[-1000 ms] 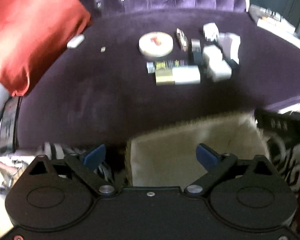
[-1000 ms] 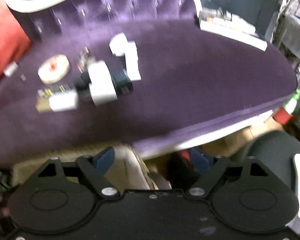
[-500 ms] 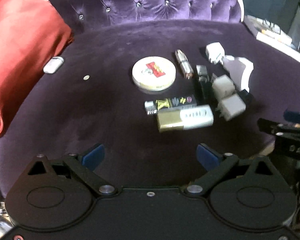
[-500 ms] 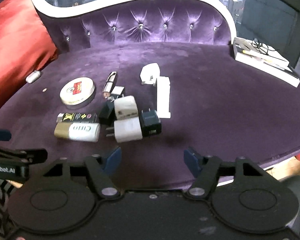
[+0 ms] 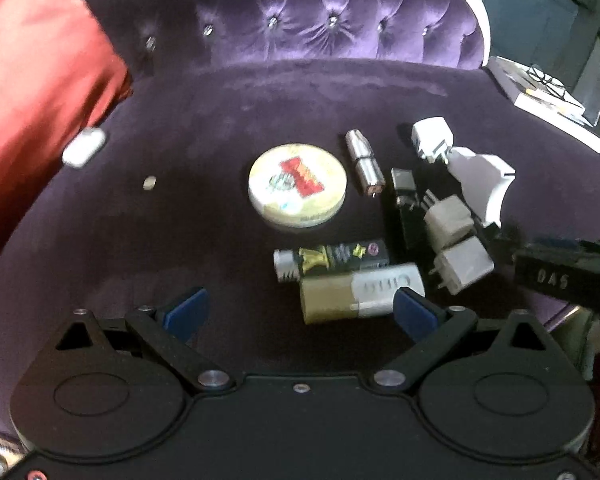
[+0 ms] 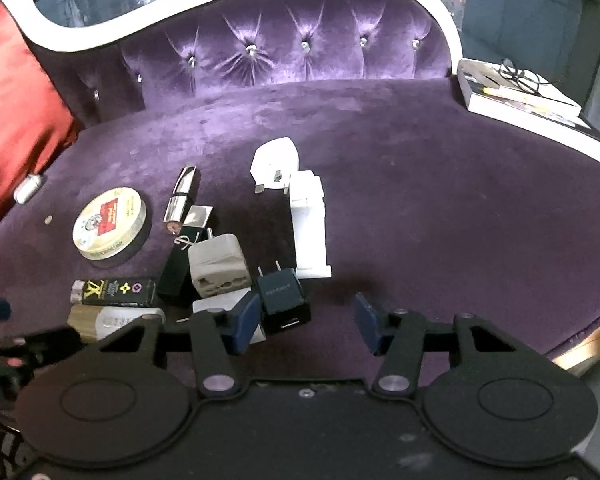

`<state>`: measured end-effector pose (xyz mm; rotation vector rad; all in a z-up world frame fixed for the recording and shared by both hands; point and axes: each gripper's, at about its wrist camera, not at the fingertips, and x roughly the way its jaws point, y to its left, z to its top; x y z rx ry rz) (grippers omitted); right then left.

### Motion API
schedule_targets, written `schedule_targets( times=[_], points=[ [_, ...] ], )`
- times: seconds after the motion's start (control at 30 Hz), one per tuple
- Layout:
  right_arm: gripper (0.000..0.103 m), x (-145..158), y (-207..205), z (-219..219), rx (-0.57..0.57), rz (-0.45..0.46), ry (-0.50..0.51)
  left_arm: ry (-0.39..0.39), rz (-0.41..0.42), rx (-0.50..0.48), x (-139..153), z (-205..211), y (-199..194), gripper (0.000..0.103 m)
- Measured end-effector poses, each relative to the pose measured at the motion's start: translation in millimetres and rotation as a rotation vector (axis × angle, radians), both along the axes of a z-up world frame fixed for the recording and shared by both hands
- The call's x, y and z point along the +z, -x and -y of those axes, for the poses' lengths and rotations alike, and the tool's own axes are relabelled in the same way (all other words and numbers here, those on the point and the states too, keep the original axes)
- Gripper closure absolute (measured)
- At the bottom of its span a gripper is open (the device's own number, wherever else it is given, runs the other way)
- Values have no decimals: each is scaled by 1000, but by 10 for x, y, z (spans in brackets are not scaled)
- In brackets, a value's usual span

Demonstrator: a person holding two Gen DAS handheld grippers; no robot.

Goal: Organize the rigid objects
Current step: 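Move both tools forward over the items on the purple chaise, then grasp the round gold tin with the left tool while the right tool grasps the black charger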

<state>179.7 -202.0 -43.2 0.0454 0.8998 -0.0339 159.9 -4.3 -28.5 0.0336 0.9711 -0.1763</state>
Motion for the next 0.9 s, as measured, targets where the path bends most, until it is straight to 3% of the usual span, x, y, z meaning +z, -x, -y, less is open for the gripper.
schedule_targets(
  times=[0.17,0.73,0.9],
  points=[
    [53,-33,-41,-24,16,-3,18,-46,21,-32,-38,105,-269,7],
    [54,-207,-262,21,-14,-80,37,16,-103,-9,-339,29,-944,7],
    [52,-221,-252,17,-4,-70,46,-27,-100,-5,-403,71,-1046,4]
  ],
)
